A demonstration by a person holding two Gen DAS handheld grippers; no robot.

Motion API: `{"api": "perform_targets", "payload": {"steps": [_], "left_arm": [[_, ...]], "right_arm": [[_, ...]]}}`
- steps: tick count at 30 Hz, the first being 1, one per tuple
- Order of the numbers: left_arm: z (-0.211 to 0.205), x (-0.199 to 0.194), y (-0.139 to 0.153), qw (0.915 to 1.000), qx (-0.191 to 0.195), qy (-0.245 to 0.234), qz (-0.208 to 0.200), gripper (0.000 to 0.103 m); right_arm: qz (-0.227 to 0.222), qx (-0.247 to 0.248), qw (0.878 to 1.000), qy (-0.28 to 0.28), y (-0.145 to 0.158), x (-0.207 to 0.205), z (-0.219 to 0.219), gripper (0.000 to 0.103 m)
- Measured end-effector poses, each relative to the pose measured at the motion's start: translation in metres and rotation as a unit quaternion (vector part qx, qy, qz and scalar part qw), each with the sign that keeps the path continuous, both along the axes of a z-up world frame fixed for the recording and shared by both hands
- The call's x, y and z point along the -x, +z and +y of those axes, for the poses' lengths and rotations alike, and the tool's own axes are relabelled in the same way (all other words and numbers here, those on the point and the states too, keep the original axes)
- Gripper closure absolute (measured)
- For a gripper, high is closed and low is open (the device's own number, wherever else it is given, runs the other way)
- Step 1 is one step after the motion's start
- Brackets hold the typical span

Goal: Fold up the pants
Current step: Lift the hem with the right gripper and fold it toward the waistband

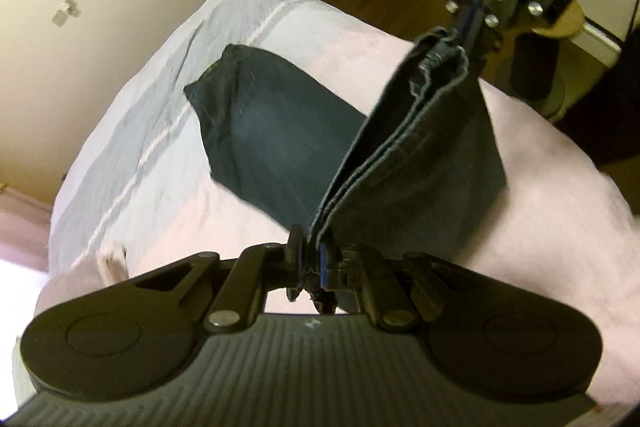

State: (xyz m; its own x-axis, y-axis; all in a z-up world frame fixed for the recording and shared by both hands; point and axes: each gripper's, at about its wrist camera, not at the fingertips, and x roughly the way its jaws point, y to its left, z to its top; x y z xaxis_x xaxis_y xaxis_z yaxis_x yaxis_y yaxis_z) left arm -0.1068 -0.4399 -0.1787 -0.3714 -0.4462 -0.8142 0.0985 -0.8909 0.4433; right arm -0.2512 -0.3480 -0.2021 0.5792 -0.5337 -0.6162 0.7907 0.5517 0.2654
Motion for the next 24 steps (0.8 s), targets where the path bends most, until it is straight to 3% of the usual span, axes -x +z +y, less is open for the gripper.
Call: {"api": "perform_targets", "payload": {"steps": [6,12,18,20,22,24], "left_arm": [[-0.139,0.112,-0.034,0.9978,-0.058,-0.007,-0.034,0.098],[-0.257,0.196,-0.111,0.9864,-0.146,0.008,-0.076,0.098],[-0.305,0.22,-0.186,0.9682,-0.221,0.034,-0.112,0.095],[-0.311,0.218,-0.195,0.9666,-0.227,0.054,-0.106,0.085],[-0.321,0.211,-0.196,0.9692,-0.208,0.097,-0.09,0.074],[-0.333,0.197,-0.19,0.9685,-0.19,0.147,-0.066,0.075]], "right_arm": [[-0.095,-0.078,0.99,-0.076,-0.043,0.114,-0.123,0.1],[-0.153,-0.173,0.964,-0.127,-0.123,0.192,-0.224,0.1],[-0.173,-0.254,0.939,-0.156,-0.19,0.226,-0.265,0.1],[-0.169,-0.261,0.935,-0.169,-0.2,0.234,-0.27,0.098],[-0.145,-0.258,0.937,-0.186,-0.201,0.238,-0.272,0.087],[-0.12,-0.239,0.939,-0.215,-0.193,0.243,-0.268,0.074]]}}
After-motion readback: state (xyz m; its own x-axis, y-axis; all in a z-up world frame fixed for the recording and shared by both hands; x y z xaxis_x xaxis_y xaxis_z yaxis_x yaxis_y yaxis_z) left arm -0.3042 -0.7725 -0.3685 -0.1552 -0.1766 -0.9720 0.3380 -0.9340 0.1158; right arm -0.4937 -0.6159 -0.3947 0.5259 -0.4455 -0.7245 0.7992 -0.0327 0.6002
